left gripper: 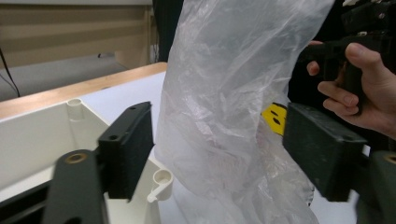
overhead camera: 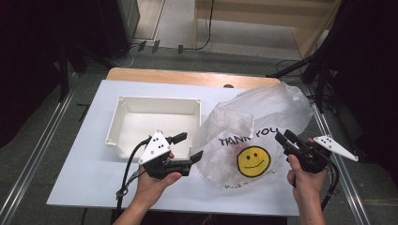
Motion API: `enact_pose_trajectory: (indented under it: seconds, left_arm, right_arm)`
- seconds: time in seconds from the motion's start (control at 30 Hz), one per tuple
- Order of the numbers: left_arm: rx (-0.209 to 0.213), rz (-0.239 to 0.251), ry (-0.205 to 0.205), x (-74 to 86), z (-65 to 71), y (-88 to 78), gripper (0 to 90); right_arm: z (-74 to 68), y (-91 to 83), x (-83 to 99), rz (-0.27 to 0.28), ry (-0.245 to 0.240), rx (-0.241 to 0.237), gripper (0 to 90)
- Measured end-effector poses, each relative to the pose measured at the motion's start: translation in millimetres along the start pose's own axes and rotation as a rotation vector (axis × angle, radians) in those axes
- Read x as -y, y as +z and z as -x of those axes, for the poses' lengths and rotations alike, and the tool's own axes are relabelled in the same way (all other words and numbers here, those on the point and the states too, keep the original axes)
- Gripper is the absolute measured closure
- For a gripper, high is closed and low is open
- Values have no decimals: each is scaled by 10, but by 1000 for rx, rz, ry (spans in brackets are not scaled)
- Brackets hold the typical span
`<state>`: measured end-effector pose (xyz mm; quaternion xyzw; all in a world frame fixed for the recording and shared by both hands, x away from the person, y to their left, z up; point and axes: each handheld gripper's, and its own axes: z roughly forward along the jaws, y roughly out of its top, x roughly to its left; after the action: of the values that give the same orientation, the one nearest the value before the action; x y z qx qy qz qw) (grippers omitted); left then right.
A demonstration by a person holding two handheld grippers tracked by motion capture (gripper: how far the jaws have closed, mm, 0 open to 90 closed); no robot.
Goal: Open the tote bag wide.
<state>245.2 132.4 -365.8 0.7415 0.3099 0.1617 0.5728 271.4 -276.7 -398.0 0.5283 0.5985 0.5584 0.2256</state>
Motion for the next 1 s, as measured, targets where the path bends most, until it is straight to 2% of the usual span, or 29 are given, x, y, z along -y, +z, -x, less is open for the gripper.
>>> enact_pose_trajectory:
  seconds: [0.07,0.13,0.17,0.2,0.33,0.4,0.5,0.7,0.77,0.93,1.0]
  left_arm:
    - [19,-9,-8,17,-7,29,415]
    - [29,-17,3,32,-1,45,543]
    - [29,-17,3,32,-1,45,591]
    - [41,-29,4,44,-3,59,653]
    - [65,-61,-27,86,-42,94,801]
    - [71,-88,-47,126,-65,130,856]
    - [75,-131,-61,176,-87,193,885]
    - [66,-187,-67,242,-110,265,893]
    - [52,-222,-88,283,-136,296,894]
    - [51,-267,-107,352,-157,352,894]
    - [55,-287,-110,367,-158,375,893]
  right_arm:
    - [-10,-4,-5,4,-3,10,412]
    - [-35,-9,-14,10,-13,44,320]
    - [-35,-9,-14,10,-13,44,320]
    - [-48,-30,-41,16,1,63,268]
    - [-43,-81,-75,46,9,92,239]
    - [-35,-93,-81,45,-2,137,214]
    - [-28,-112,-87,53,-15,172,204]
    - [7,-154,-114,78,-6,175,221]
    - [60,-167,-123,74,2,170,247]
    - [157,-150,-95,58,32,89,356]
    - [180,-116,-66,38,40,50,437]
